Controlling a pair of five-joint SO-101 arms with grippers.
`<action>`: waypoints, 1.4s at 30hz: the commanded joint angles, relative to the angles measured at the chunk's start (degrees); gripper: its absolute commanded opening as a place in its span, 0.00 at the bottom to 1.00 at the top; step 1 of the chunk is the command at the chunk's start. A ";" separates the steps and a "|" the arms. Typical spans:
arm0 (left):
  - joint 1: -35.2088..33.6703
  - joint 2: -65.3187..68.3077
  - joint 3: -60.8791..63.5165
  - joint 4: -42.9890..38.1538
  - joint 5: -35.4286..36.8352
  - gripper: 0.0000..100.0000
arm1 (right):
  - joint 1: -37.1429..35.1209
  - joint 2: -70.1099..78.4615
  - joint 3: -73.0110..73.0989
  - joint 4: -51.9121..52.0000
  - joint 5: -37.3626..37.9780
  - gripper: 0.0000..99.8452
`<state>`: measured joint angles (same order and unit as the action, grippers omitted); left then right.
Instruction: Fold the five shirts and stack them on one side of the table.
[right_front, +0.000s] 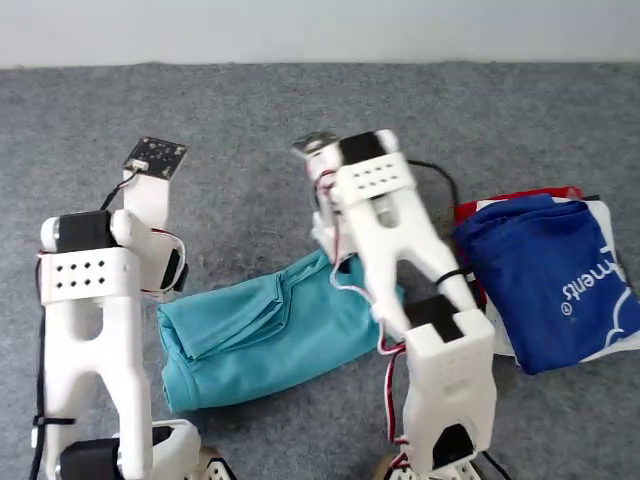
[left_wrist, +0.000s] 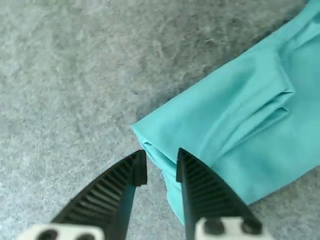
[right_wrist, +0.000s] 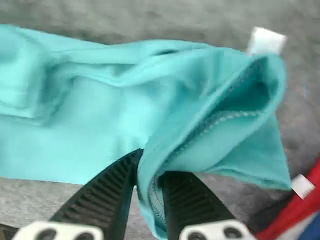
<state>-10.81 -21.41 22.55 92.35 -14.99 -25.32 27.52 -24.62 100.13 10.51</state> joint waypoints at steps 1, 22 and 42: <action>-1.93 -2.29 -2.15 0.35 -0.09 0.11 | -5.67 -4.44 -2.11 1.63 -0.88 0.01; -14.68 -2.29 -9.01 3.08 0.97 0.11 | -28.53 -3.82 -2.11 -5.49 -3.78 0.01; -30.24 -2.29 -21.32 8.00 2.73 0.11 | -35.38 5.93 -3.16 -13.58 -4.84 0.01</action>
<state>-40.70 -22.02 3.38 99.38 -12.79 -60.04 33.23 -24.62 88.26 6.37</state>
